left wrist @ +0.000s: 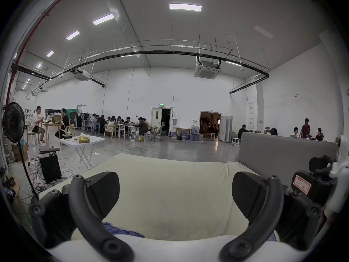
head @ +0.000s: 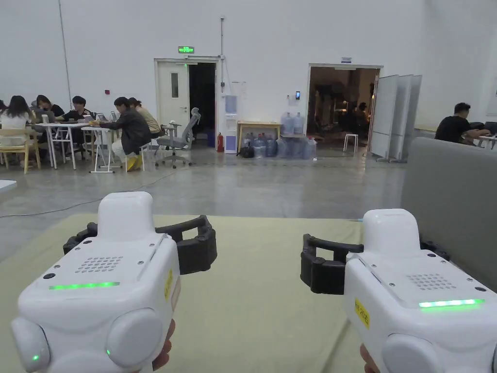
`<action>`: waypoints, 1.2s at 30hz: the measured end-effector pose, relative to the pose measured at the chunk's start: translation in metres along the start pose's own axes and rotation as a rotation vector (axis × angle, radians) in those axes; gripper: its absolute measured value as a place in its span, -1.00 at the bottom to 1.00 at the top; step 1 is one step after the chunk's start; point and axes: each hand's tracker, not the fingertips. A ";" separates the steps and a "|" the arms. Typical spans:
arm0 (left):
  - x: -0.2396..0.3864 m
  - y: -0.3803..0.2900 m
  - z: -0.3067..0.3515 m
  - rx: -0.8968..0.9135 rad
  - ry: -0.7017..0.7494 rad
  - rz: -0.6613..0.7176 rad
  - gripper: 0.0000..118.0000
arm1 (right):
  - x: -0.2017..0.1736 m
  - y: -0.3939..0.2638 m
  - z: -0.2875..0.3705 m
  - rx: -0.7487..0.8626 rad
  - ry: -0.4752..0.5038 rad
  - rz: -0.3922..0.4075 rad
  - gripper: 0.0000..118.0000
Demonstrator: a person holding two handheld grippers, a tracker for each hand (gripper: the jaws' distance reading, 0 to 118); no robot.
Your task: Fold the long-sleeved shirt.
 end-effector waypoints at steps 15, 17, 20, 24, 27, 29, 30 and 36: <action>0.001 0.000 0.002 -0.036 -0.041 -0.016 0.96 | 0.009 -0.003 -0.001 -0.030 0.000 -0.063 1.00; 0.002 0.001 0.003 -0.029 -0.021 -0.031 0.96 | 0.008 -0.004 -0.001 -0.027 -0.011 -0.050 1.00; 0.004 0.000 0.004 -0.027 -0.001 -0.054 0.95 | 0.007 -0.005 -0.002 -0.023 -0.013 -0.039 1.00; 0.004 -0.002 0.002 -0.041 0.002 -0.057 0.95 | 0.008 -0.006 -0.003 -0.034 -0.003 -0.047 1.00; 0.004 -0.002 0.002 -0.047 -0.003 -0.053 0.95 | 0.007 -0.006 -0.003 -0.035 0.001 -0.046 1.00; 0.003 -0.002 0.002 -0.047 -0.001 -0.053 0.95 | 0.006 -0.006 -0.003 -0.031 0.001 -0.040 1.00; 0.004 -0.002 0.002 -0.046 -0.001 -0.054 0.95 | 0.006 -0.005 -0.003 -0.030 0.001 -0.038 1.00; 0.003 0.001 0.004 -0.045 -0.006 -0.057 0.95 | 0.005 -0.005 -0.002 -0.029 0.002 -0.039 1.00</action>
